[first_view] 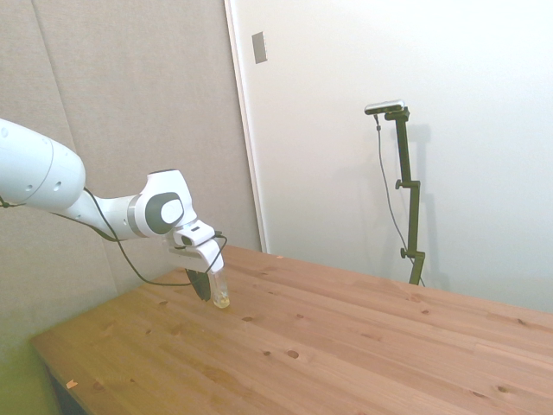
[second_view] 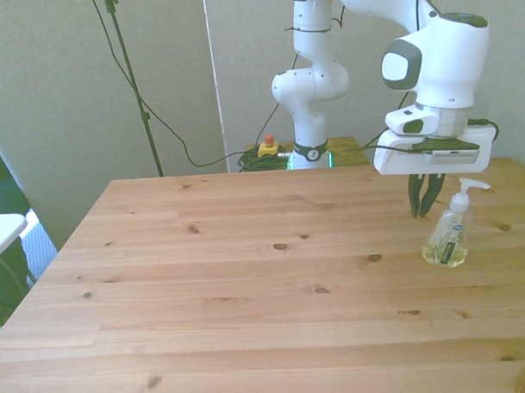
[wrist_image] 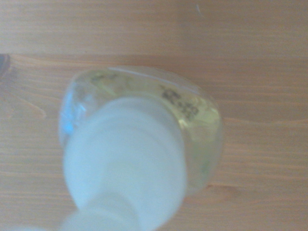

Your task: Knock down the sanitizer

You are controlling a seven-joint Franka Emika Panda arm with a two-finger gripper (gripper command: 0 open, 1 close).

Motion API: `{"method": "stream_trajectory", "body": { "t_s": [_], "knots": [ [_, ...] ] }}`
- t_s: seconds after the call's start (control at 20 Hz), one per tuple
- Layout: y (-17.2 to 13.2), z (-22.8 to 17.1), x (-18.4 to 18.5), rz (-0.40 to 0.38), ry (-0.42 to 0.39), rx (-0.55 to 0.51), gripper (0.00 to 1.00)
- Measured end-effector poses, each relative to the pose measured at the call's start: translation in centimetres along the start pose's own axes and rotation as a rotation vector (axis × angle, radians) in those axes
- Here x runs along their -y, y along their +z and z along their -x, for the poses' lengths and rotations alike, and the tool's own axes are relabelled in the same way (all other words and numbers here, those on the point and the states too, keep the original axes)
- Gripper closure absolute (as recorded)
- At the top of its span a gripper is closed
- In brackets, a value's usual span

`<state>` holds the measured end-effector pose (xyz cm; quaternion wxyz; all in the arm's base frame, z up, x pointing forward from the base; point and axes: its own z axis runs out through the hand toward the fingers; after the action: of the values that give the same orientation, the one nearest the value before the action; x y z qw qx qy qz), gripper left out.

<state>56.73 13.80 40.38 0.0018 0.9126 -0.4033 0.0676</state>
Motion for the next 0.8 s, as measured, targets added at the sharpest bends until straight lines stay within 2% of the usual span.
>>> {"method": "stream_trajectory", "body": {
  "t_s": [0.3,0.8],
  "knots": [
    [0.9,0.2,2.2,-0.01,0.012,-0.013,1.0],
    [0.7,-3.3,6.2,-0.039,0.068,-0.061,1.0]
  ]
}}
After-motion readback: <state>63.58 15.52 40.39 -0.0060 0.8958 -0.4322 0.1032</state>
